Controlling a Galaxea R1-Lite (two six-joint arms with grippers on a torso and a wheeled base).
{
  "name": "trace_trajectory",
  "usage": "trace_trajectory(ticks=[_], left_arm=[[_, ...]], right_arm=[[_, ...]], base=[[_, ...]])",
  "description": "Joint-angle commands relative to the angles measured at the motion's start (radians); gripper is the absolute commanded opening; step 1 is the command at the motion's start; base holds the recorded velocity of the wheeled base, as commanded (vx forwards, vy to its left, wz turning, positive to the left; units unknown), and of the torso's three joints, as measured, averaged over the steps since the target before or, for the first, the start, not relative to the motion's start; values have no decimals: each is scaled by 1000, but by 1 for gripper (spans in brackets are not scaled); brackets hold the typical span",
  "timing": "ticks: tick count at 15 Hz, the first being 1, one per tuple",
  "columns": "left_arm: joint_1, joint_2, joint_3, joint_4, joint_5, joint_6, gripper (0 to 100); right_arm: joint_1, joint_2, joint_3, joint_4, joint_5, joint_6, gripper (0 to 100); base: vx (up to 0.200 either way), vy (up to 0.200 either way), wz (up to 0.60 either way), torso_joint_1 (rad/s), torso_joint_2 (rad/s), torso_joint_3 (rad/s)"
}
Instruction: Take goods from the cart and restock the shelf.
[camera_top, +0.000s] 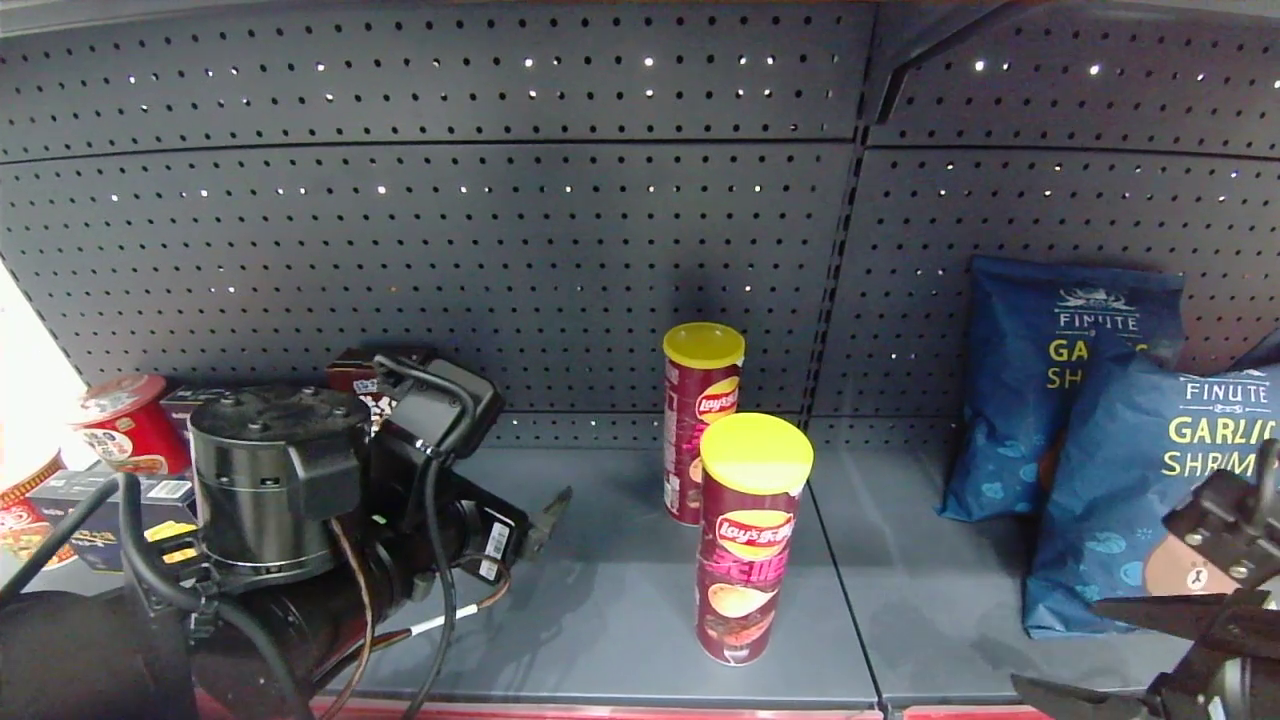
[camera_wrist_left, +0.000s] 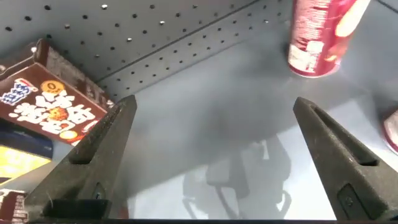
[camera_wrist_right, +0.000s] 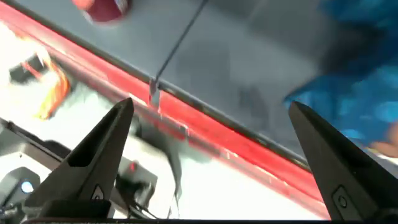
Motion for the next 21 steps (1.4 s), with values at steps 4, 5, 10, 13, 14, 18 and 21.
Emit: trace_trajectory(ticks=[4,5,10,13,14,18,21], left_arm=[[-10,14,10,-29,1,-1,100],[-10,14,8,-29,1,-1,100],[-8,54,-15,-31,1,-1,100],[-8,78,-29,-31,1,-1,100],[-8,83,-30,-31,1,-1,100],[1,92,-36,-31,5,2,100],[4,127,-72,-31,18,2,100]], right_arm=[[9,281,-152,-27,-89,103,100],[36,312,-155,-35,-140,152,100],[89,413,-175,-147,-134,181,100],[92,484,-238,-153,-123,181,100],[92,501,-247,-155,-123,183,100],[100,565,-313,-167,-126,188,100],[143,568,-308,-167,-126,221,100]], base=[[0,0,0,0,0,0],[0,0,0,0,0,0],[0,0,0,0,0,0],[0,0,0,0,0,0],[0,0,0,0,0,0],[0,0,0,0,0,0],[0,0,0,0,0,0]])
